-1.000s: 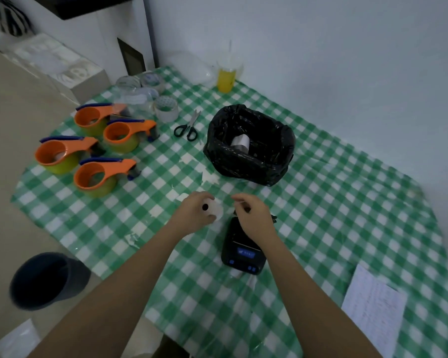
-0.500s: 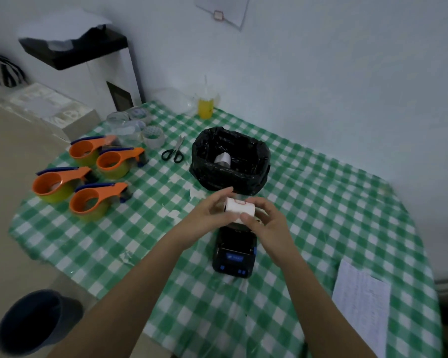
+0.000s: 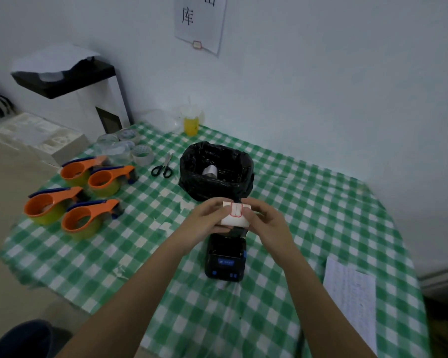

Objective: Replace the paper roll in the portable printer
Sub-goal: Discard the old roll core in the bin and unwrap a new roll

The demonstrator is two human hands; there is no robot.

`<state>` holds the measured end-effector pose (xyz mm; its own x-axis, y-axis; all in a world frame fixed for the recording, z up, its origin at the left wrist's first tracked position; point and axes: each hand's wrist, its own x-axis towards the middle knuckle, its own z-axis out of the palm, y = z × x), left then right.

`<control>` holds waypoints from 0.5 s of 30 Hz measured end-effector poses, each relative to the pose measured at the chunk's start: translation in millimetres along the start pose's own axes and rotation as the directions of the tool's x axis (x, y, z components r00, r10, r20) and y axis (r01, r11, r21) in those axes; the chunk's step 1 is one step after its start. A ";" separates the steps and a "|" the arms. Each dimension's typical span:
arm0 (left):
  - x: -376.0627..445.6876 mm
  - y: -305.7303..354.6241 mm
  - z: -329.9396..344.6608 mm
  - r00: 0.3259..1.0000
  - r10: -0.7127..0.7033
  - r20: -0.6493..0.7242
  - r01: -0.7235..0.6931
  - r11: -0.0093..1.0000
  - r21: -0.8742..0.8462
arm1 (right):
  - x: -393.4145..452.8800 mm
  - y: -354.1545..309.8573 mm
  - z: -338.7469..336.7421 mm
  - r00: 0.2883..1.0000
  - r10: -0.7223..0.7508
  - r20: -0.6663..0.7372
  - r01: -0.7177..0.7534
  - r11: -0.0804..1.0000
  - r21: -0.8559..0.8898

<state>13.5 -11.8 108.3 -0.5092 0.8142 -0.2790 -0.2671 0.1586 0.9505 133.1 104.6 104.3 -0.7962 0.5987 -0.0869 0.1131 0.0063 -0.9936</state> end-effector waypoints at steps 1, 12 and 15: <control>-1.8 1.6 0.2 1.000 0.007 0.010 -0.007 1.000 0.002 | -0.7 -0.6 0.4 1.000 -0.012 -0.009 0.012 1.000 -0.008; -11.3 17.4 9.8 0.998 -0.068 0.017 0.059 0.947 0.316 | -13.7 -10.2 9.6 0.987 -0.154 -0.054 0.156 0.987 0.046; -11.3 18.0 10.5 1.000 0.004 0.024 -0.011 0.957 0.289 | -15.6 -12.8 10.5 0.985 -0.164 -0.050 0.166 0.985 0.049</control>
<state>23.0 -12.3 130.0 -0.4909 0.8278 -0.2716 -0.0141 0.3042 0.9525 137.9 86.8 117.6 -0.7734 0.6287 0.0808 -0.0499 0.0667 -0.9965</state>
